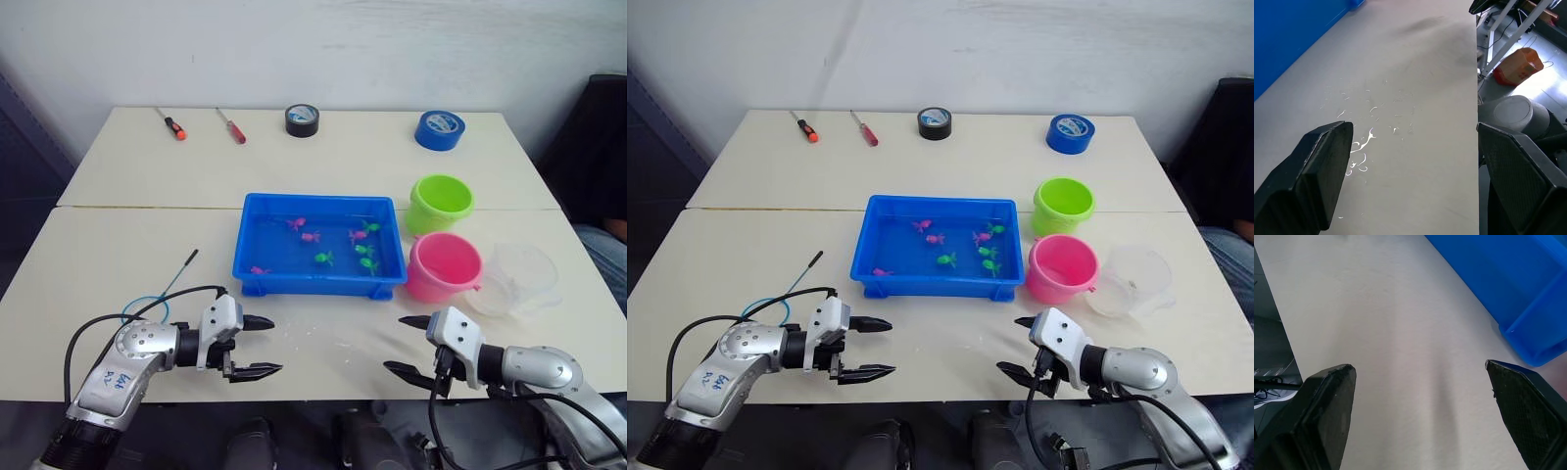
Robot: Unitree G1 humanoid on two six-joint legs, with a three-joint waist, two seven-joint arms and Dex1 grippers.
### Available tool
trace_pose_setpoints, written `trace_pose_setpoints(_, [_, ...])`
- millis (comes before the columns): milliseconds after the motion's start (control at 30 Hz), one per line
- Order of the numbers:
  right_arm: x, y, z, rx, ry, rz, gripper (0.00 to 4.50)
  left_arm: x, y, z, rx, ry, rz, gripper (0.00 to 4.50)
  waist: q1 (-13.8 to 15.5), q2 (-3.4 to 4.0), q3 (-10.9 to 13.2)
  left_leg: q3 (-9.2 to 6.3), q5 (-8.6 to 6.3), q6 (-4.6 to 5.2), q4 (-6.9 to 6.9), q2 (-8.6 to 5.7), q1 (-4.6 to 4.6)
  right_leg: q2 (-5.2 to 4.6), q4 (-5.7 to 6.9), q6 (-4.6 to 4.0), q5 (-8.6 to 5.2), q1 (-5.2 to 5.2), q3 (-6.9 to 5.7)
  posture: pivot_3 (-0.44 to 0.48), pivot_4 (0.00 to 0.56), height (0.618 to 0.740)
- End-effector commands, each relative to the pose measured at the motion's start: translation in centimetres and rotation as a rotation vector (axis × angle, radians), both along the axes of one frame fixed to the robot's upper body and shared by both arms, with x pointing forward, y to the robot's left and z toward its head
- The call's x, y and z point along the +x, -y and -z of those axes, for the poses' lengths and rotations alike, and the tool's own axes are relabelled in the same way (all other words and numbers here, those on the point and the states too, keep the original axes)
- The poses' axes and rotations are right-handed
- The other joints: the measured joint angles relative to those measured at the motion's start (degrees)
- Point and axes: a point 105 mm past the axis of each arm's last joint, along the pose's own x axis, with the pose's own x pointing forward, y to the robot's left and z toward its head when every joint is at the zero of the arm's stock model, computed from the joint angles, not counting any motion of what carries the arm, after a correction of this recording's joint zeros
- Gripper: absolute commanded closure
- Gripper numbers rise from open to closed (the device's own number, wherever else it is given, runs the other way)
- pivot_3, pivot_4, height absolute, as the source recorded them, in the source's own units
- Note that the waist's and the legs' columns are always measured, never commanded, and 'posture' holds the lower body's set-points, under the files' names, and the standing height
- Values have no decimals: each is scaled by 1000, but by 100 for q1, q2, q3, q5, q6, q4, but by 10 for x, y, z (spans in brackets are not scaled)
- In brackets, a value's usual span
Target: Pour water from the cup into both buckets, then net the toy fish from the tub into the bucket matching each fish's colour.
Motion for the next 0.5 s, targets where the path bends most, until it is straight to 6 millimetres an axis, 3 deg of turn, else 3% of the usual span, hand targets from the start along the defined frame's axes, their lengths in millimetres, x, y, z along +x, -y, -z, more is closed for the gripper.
trace_pose_setpoints(33, [1, -2, -6, -2, 35, -15, 0, -2, 2, -2, -6, 7, 24, 85, 0, 0, 0, 0, 0, 0, 0, 0, 0, 0, 0, 0, 0, 0, 0, 0, 150, 740])
trace_pose_setpoints(333, [1, -3, -16, 67, 37, 48, 0, -4, 18, -23, -85, -18, 72, 85, 5, 0, 0, 0, 0, 0, 0, 0, 0, 0, 1, 0, 0, 0, 0, 0, 150, 740])
trace_pose_setpoints(500, [-13, 9, -38, 218, 33, 233, 0, -12, 35, -63, -196, -62, 231, 85, 49, 2, 1, -8, 1, -2, 0, 1, -4, 0, 2, 0, 0, 0, -7, 0, 150, 740])
